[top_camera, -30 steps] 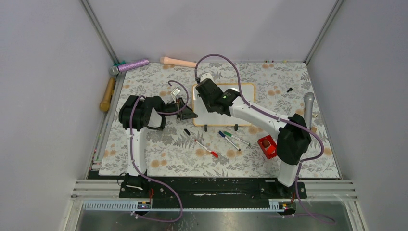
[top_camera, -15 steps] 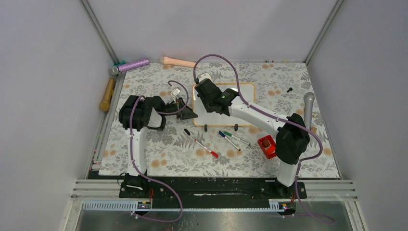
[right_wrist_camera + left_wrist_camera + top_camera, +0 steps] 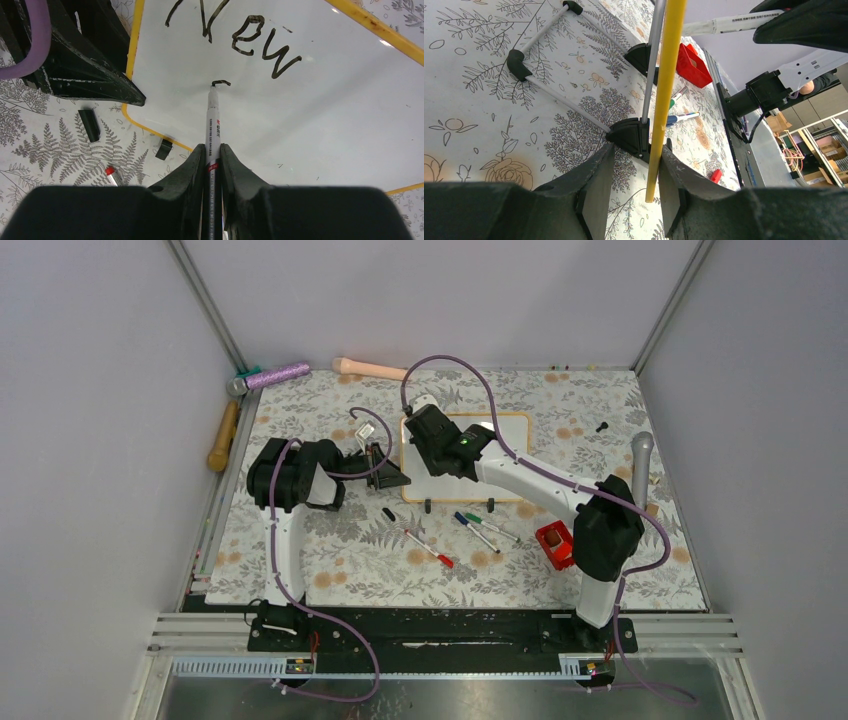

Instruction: Write a sentence on the whiteboard

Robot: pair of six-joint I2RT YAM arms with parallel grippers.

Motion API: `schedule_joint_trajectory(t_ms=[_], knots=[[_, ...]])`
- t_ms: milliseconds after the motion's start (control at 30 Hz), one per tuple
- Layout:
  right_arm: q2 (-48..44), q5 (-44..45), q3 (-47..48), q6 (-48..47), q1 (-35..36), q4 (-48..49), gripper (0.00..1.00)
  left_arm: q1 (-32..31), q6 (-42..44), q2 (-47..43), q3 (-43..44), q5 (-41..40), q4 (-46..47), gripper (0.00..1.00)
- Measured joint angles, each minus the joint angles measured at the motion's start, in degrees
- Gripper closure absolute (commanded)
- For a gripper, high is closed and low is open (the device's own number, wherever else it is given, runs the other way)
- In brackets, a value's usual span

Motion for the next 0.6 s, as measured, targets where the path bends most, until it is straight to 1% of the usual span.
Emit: schedule_joint_trajectory(t_ms=[600], knots=[[0.00,0.70,-0.33,-0.76,0.02,-1.95,1.00,0.00,-0.02,0.00,0.00,0.00,-0.02,0.64]])
